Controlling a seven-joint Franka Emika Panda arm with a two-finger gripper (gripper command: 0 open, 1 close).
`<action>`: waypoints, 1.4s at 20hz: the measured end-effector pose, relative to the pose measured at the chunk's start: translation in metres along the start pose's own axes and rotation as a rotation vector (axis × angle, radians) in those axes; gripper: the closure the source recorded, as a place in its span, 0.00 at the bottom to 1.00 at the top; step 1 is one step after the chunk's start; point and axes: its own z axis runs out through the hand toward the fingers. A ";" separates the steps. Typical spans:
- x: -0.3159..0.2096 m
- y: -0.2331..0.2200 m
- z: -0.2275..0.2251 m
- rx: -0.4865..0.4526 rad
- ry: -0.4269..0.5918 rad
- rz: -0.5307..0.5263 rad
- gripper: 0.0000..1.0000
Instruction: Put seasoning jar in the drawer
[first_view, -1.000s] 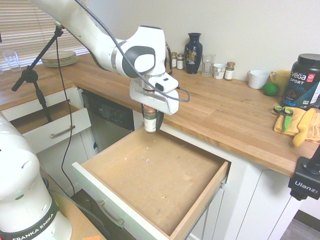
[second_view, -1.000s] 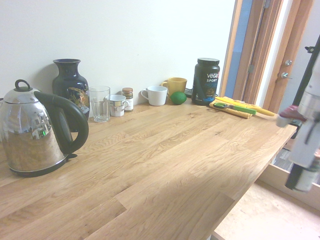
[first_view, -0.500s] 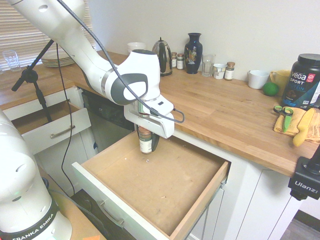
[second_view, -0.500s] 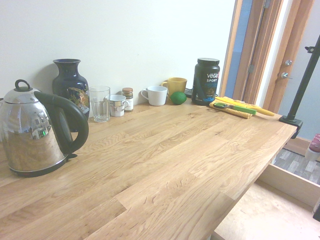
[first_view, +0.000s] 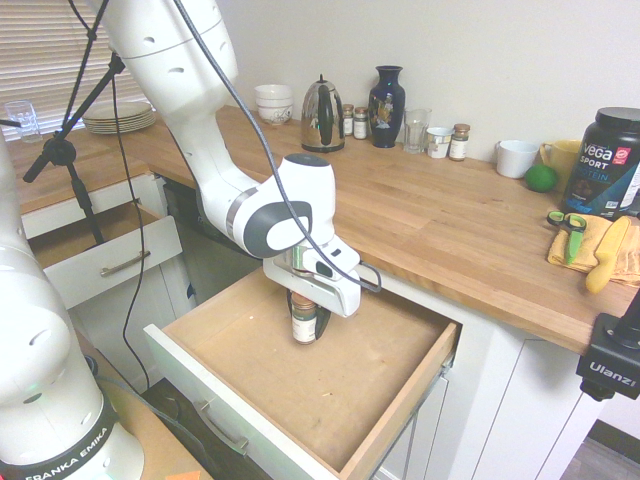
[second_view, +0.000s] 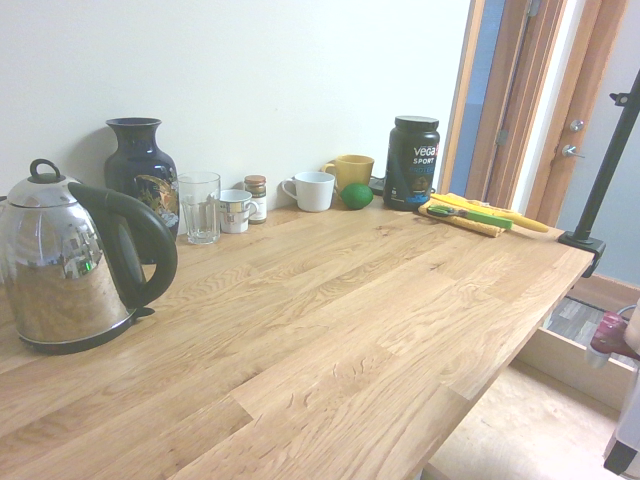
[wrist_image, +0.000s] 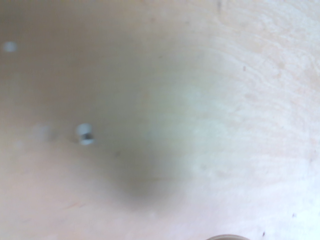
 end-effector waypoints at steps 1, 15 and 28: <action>0.003 0.000 0.006 -0.004 -0.001 0.002 1.00; 0.013 -0.002 0.043 -0.036 -0.027 0.029 0.00; 0.011 -0.005 0.044 -0.036 -0.027 0.030 0.00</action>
